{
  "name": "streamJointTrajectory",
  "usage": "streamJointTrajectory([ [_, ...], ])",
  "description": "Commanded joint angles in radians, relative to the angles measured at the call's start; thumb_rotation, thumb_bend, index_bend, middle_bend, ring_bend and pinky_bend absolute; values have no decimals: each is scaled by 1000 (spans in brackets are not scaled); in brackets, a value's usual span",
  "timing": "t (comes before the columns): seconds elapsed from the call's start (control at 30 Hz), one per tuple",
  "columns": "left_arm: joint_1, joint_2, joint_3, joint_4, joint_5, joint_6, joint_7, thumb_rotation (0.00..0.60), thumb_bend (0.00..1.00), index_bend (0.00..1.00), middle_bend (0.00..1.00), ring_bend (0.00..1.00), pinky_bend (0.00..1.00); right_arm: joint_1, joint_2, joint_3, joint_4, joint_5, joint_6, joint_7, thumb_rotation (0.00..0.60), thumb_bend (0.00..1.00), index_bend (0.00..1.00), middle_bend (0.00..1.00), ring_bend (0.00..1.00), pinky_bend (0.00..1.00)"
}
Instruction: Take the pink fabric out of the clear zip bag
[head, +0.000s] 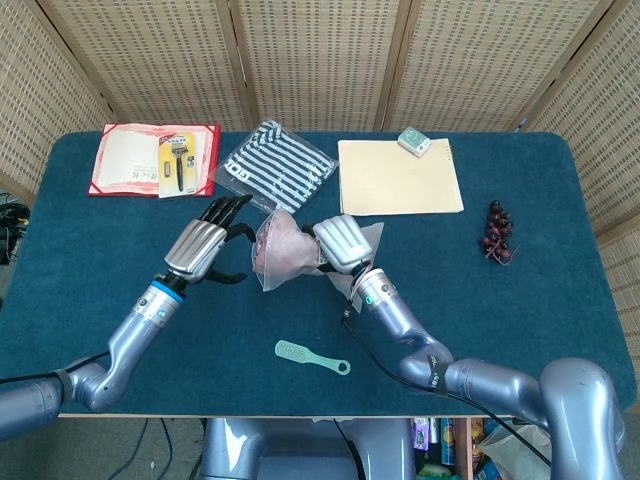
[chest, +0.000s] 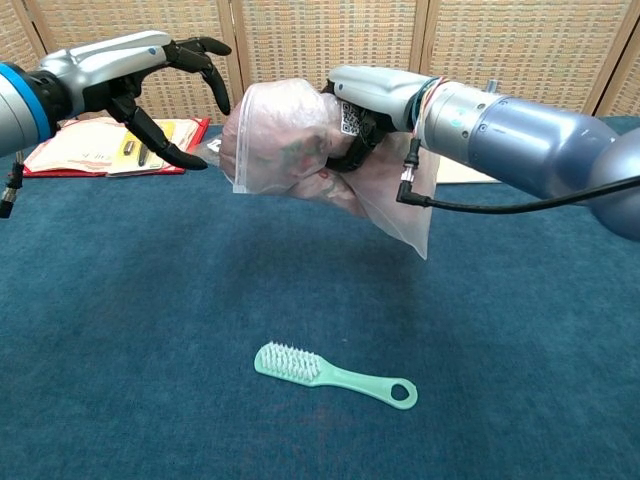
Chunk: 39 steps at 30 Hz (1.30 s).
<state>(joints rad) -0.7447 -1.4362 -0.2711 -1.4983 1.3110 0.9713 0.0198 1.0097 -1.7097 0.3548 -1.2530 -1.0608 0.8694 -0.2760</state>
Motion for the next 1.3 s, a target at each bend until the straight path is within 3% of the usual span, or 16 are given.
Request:
streamJointTrajectory([
  [0.03,-27,-47,-5,32,-28,-21,2,600,96,408,0,0,0,-1,3,0,-4,4,3,1,600,805,637,660,698,579],
  [0.4,-58,-119,-4,91,-41,-15,-15,600,95,408,0,0,0,-4,18,-9,-20,15,6,4,600,805,637,660,698,580],
  [0.9,-80,-88,-19,43,-74,-24,3,600,95,409,0,0,0,-11,28,-27,-14,21,10,1,600,805,637,661,698,580],
  [1.3,-123,-141,-27,74,-134,-48,55,600,104,422,0,0,0,-11,42,-25,-33,26,11,6,600,805,637,660,698,580],
])
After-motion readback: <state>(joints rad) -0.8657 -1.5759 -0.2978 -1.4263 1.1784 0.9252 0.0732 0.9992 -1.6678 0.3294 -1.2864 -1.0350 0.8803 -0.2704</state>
